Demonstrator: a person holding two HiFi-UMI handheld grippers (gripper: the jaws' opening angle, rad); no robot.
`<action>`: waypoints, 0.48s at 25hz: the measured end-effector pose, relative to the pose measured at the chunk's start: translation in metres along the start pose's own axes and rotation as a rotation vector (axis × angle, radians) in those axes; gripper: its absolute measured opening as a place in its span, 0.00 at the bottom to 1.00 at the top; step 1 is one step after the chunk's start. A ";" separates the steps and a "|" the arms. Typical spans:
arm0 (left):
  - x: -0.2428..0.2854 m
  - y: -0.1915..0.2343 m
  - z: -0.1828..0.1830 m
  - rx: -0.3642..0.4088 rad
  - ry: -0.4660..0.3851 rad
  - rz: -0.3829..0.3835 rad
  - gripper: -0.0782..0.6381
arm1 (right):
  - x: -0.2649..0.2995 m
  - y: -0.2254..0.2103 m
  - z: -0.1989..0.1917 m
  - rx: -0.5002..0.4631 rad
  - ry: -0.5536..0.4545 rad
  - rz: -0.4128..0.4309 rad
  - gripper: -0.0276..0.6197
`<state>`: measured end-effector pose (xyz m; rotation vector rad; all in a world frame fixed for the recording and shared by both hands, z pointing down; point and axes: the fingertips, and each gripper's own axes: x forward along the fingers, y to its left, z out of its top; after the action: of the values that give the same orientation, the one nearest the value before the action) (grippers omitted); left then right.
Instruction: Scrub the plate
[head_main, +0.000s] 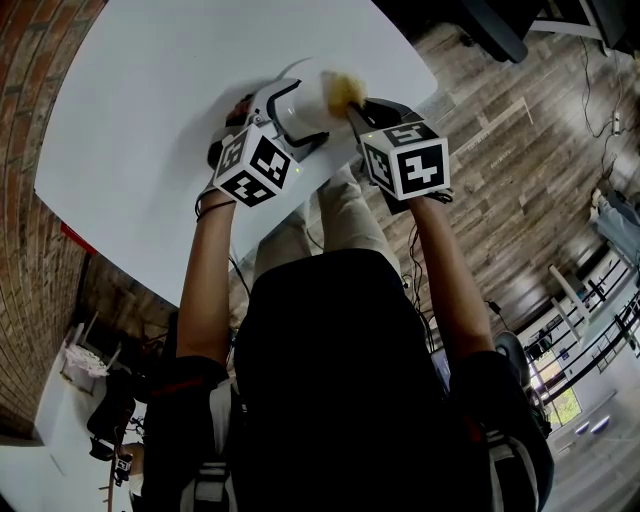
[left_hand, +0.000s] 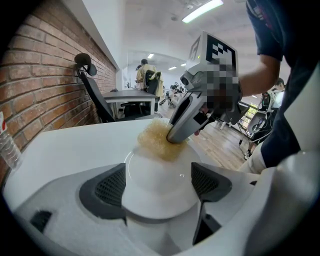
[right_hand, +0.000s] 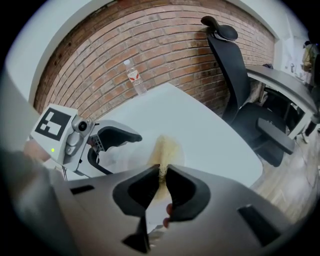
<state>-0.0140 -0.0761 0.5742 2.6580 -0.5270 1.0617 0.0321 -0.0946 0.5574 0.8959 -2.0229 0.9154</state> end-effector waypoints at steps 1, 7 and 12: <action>0.000 0.000 0.000 0.000 0.000 0.000 0.66 | -0.001 -0.002 0.000 0.003 -0.001 -0.003 0.11; 0.002 0.000 0.001 -0.002 0.000 -0.001 0.66 | -0.007 -0.015 -0.002 0.026 -0.008 -0.016 0.11; -0.001 -0.001 0.000 -0.001 -0.001 0.001 0.66 | -0.009 -0.015 -0.003 0.028 -0.011 -0.021 0.11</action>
<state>-0.0139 -0.0749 0.5737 2.6580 -0.5290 1.0604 0.0495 -0.0966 0.5559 0.9380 -2.0107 0.9313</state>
